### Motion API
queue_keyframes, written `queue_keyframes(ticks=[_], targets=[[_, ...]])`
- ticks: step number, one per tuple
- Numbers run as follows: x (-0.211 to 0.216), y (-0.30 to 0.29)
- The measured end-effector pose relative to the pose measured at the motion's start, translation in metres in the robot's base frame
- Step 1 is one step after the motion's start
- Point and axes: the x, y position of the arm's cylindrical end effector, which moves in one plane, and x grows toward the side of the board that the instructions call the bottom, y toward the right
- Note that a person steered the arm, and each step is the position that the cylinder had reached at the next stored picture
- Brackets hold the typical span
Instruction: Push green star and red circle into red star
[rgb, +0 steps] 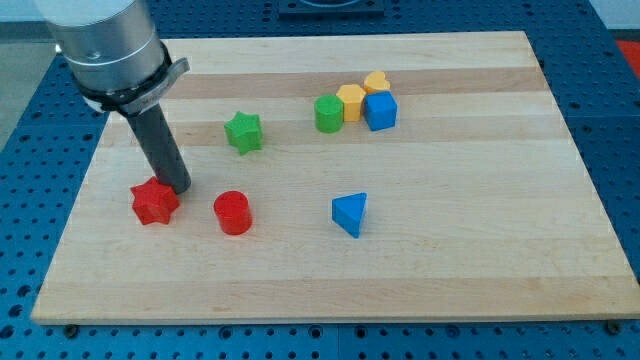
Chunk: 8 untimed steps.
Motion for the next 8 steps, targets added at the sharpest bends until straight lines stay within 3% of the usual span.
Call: queue_keyframes(ticks=[2,4,5,6,8], targets=[[0.012,0.014],[-0.008,0.112],[0.015,0.124],[0.039,0.125],[0.044,0.089]])
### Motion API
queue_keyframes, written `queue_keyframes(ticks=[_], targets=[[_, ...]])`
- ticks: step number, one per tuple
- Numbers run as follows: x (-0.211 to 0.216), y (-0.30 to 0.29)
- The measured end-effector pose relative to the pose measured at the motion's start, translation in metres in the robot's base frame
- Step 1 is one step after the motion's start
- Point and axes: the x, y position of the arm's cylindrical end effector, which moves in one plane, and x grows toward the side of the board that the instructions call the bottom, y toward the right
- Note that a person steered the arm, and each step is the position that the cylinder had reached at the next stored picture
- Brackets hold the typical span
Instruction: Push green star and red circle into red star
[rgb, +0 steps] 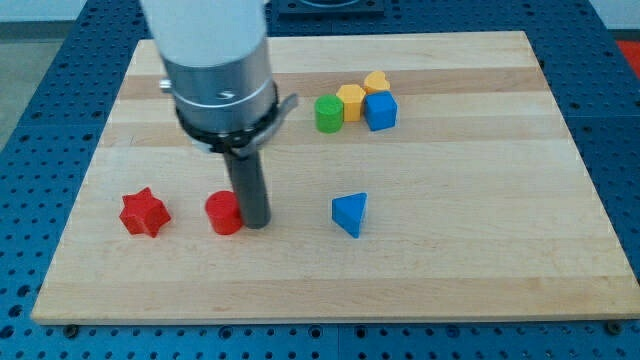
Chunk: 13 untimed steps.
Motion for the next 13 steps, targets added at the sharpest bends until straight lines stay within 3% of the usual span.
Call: queue_keyframes(ticks=[3,5,7,10,13], targets=[[0.0,-0.05],[-0.063,0.003],[-0.144,0.004],[-0.205,-0.003],[-0.125,-0.119]])
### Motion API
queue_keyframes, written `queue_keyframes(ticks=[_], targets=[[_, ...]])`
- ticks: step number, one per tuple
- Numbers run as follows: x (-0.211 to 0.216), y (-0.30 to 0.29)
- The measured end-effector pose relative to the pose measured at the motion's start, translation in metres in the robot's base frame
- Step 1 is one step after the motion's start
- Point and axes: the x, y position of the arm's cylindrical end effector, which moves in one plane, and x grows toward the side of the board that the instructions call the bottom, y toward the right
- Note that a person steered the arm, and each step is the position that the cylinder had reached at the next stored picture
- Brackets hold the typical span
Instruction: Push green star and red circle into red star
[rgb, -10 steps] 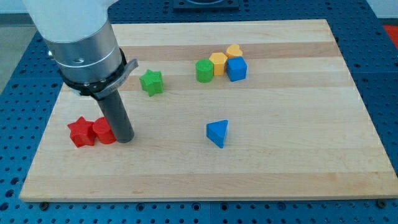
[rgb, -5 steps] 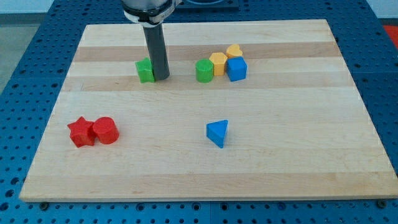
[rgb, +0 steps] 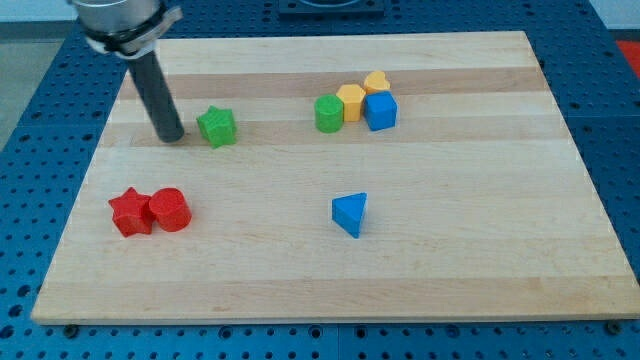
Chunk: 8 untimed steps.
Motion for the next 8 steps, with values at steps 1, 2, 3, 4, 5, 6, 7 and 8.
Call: queue_keyframes(ticks=[1,2,3,4,5,6,7,8], targets=[[-0.027,-0.001],[-0.06,0.005],[-0.066,0.046],[-0.05,0.055],[-0.017,0.019],[0.015,-0.026],[-0.008,-0.031],[-0.053,-0.011]])
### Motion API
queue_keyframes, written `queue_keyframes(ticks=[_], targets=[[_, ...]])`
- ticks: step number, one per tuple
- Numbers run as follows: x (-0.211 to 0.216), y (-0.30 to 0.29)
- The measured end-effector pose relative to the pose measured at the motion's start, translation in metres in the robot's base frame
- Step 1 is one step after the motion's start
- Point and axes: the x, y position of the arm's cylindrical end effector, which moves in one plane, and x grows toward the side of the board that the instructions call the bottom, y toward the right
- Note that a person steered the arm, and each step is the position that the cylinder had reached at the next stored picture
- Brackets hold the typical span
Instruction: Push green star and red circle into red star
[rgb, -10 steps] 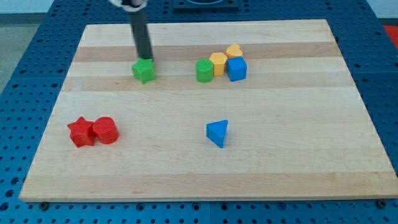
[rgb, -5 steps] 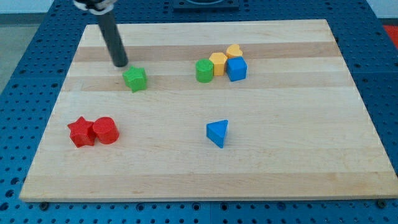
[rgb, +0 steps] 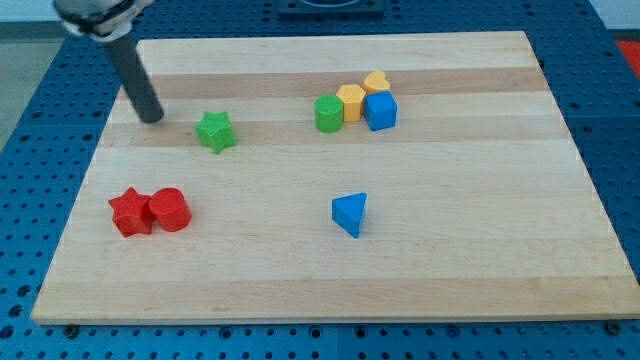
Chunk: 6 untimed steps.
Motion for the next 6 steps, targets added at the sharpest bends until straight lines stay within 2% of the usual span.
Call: queue_keyframes(ticks=[1,2,4,5,6], targets=[[-0.012,0.053],[0.0,0.08],[0.066,0.02],[0.057,0.025],[0.022,0.053]])
